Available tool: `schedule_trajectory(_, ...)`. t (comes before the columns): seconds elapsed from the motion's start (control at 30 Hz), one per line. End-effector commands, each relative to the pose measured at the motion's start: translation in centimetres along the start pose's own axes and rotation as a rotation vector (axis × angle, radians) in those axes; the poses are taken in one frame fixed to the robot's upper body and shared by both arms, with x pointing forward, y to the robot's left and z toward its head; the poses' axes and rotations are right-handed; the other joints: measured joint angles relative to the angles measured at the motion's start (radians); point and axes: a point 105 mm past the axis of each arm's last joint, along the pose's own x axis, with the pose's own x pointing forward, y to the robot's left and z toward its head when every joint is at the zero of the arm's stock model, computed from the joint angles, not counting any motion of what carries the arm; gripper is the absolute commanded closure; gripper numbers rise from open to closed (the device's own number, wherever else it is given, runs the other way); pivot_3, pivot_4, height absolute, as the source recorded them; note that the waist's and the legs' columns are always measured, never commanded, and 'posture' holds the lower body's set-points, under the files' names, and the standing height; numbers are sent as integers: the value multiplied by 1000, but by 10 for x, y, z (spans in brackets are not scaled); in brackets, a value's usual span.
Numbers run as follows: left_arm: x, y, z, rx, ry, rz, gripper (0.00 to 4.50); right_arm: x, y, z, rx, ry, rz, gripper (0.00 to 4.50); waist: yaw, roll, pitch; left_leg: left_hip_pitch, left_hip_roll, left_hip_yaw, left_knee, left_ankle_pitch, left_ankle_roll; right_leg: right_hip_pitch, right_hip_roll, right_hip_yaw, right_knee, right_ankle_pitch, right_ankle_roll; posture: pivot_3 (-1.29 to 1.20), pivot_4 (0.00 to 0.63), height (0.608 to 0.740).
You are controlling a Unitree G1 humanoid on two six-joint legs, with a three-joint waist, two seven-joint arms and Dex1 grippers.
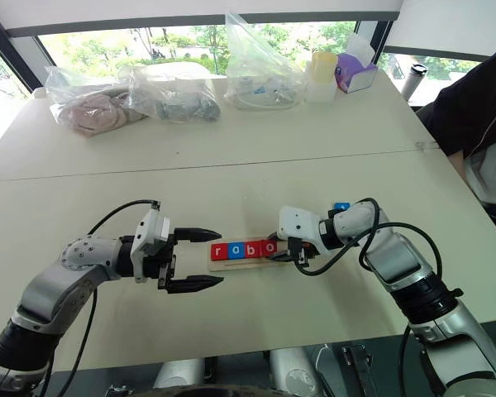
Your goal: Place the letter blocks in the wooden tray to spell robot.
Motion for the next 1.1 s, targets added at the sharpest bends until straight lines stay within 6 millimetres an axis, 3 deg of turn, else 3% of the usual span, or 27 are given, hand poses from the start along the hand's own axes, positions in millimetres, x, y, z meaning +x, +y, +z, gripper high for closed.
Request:
schedule_trajectory(0.03,-2,1,6,42,-21,13,0,-2,-4,5,-32,-8,-11,3360,0,0,0,0,0,0,0,0,0,0,0,0,0,0,0,0,150,740)
schedule_trajectory(0.33,-3,0,3,41,-23,14,0,-4,-7,6,-39,-5,-17,3360,0,0,0,0,0,0,0,0,0,0,0,0,0,1,-1,0,150,740)
schedule_trajectory(0.37,-3,0,3,41,-23,14,0,-4,-7,6,-40,-6,-17,2307,0,0,0,0,0,0,0,0,0,0,0,0,0,1,-1,0,150,740)
schedule_trajectory(0.5,-3,1,2,41,-24,16,0,-4,-7,9,-41,-12,-14,258,0,0,0,0,0,0,0,0,0,0,0,0,0,1,-1,0,150,740)
schedule_trajectory(0.53,-3,1,2,42,-24,17,0,-3,-7,9,-41,-12,-14,61,0,0,0,0,0,0,0,0,0,0,0,0,0,1,-1,0,150,740)
schedule_trajectory(0.73,-3,2,2,42,-25,19,0,-5,-12,15,-41,-34,-45,61,0,0,0,0,0,0,0,0,0,0,0,0,0,1,-2,0,150,740)
schedule_trajectory(0.9,-2,2,3,43,-27,17,0,-22,-36,23,-32,-68,-183,61,0,0,0,0,0,0,0,0,0,0,0,0,0,1,-2,0,150,740)
schedule_trajectory(0.97,0,1,7,48,-32,13,0,-41,-61,18,16,-62,-357,61,0,0,0,0,0,0,0,0,0,0,0,0,0,1,-2,0,150,740)
schedule_trajectory(1.03,3,1,12,52,-37,13,0,-74,-94,-3,135,-12,-645,61,0,0,0,0,0,0,0,0,0,0,0,0,0,1,-2,0,150,740)
schedule_trajectory(1.1,5,1,14,53,-39,11,0,-98,-102,-22,265,-6,-822,61,6,0,0,-1,-1,0,1,0,0,0,-1,0,1,1,-2,0,150,740)
